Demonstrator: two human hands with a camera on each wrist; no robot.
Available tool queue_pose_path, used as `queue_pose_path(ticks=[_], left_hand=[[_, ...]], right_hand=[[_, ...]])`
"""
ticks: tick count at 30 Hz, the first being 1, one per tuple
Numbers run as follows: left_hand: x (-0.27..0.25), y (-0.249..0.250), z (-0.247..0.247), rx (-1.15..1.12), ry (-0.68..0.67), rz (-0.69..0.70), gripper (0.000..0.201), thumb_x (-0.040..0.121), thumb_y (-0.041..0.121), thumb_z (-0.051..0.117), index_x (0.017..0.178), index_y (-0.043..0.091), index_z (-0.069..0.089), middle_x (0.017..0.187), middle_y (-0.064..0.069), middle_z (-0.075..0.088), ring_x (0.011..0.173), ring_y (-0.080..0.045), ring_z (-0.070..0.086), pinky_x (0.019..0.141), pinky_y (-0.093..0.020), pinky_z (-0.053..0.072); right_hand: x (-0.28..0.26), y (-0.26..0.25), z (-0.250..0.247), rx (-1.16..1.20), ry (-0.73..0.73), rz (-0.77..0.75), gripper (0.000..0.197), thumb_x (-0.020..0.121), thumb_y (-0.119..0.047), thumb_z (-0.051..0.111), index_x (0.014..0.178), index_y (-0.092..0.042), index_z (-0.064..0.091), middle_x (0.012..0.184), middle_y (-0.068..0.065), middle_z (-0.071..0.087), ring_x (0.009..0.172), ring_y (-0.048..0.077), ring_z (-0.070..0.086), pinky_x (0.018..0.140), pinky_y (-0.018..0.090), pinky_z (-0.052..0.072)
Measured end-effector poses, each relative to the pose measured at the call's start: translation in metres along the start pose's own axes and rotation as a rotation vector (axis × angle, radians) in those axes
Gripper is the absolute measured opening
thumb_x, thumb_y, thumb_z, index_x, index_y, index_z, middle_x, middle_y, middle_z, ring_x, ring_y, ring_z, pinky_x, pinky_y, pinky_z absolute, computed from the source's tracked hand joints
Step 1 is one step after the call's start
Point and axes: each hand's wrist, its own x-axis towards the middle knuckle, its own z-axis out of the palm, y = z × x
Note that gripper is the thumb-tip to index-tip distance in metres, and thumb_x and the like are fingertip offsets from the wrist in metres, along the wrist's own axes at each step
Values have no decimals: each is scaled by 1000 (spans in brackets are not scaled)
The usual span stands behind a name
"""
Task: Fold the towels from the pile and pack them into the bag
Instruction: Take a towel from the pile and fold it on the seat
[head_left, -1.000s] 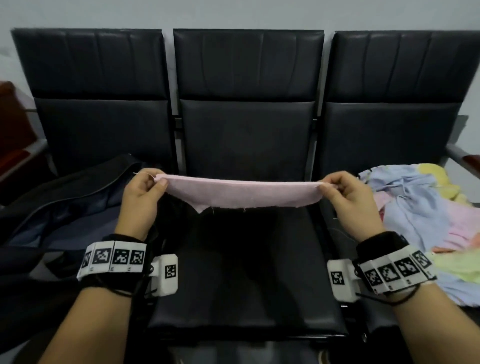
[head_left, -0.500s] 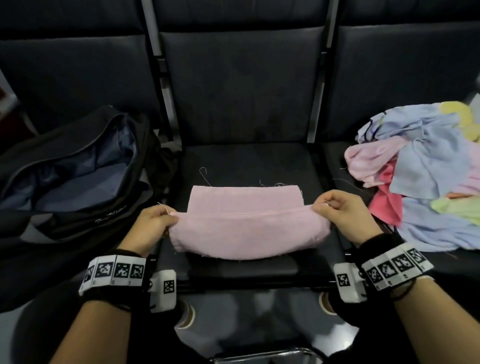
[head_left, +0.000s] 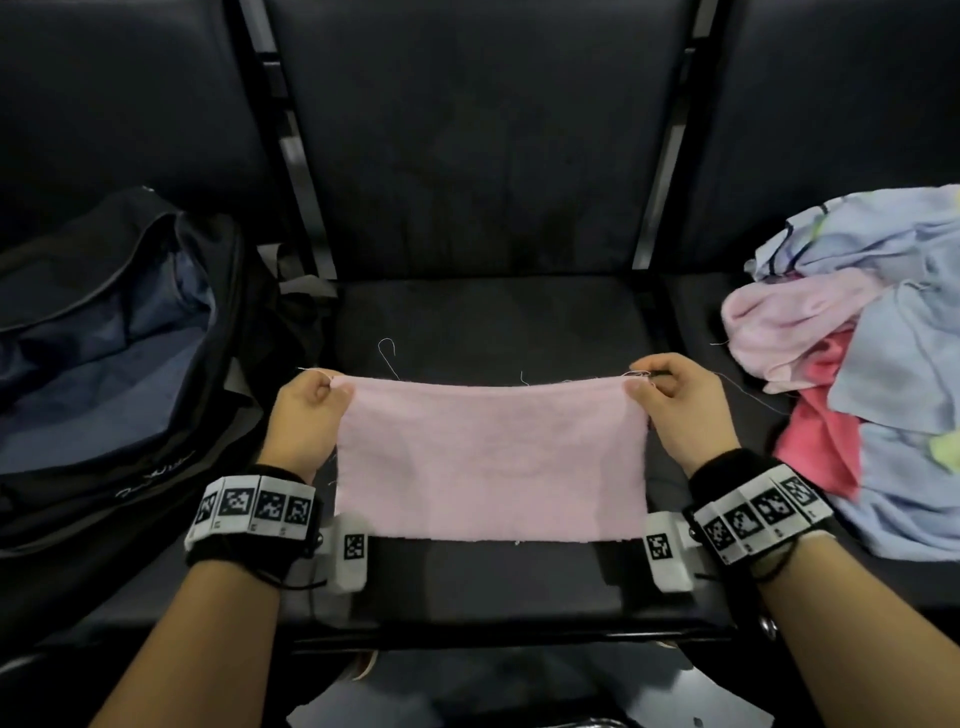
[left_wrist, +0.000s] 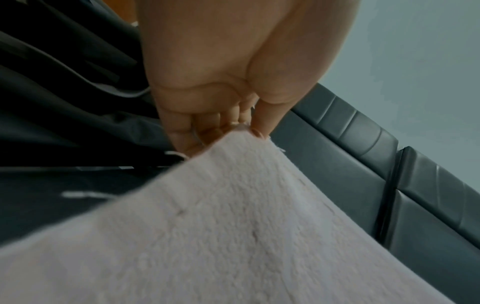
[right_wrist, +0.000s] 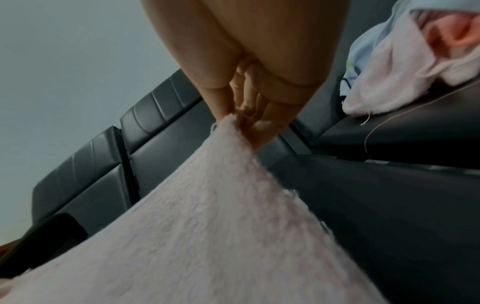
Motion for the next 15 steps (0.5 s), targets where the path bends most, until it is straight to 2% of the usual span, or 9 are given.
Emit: queue_pose_path(ticks=[2, 5, 7, 9, 11, 14, 15], left_hand=[[13, -4, 7, 35, 8, -11, 13, 95, 14, 56, 91, 9, 67, 79, -4, 63, 73, -16, 55, 67, -28, 46], [25, -13, 21, 103, 16, -55, 15, 95, 13, 54, 102, 9, 67, 84, -2, 63, 80, -20, 58, 68, -28, 46], [25, -21, 27, 143, 0, -96, 27, 95, 11, 58, 121, 9, 61, 100, -2, 63, 89, -20, 60, 77, -28, 46], [18, -30, 26, 182, -36, -116, 39, 92, 10, 63, 130, 12, 56, 116, -5, 61, 100, -21, 62, 89, -31, 49], [6, -39, 21, 269, -56, -90, 35, 88, 9, 66, 121, 17, 60, 117, -9, 61, 100, -24, 63, 95, -38, 50], [-15, -45, 15, 391, -105, -56, 26, 83, 7, 67, 106, 20, 68, 103, -22, 62, 82, -28, 59, 93, -45, 51], [-22, -44, 15, 415, -124, -41, 26, 82, 5, 67, 105, 17, 70, 104, -24, 60, 82, -31, 58, 94, -46, 51]], right_hand=[[10, 5, 5, -34, 2, 6, 12, 86, -11, 70, 89, -22, 67, 70, -7, 70, 59, 6, 60, 60, 30, 51], [20, 18, 13, -152, -11, 58, 12, 86, -15, 69, 93, -24, 65, 72, -8, 69, 70, 13, 65, 67, 28, 52], [19, 29, 15, -259, -44, 122, 19, 87, -19, 68, 105, -20, 64, 76, -7, 67, 78, 16, 64, 74, 31, 50], [11, 42, 14, -383, -87, 168, 29, 87, -27, 69, 114, -17, 65, 78, -8, 64, 84, 18, 59, 79, 28, 42], [-1, 51, 14, -437, -120, 211, 31, 87, -34, 68, 114, -18, 66, 81, -9, 63, 85, 18, 58, 78, 28, 42], [-13, 54, 20, -462, -162, 251, 18, 85, -38, 66, 95, -23, 66, 75, -12, 63, 77, 17, 60, 61, 25, 39], [-16, 51, 23, -464, -179, 266, 18, 84, -39, 66, 90, -22, 64, 75, -11, 63, 76, 18, 60, 58, 25, 37]])
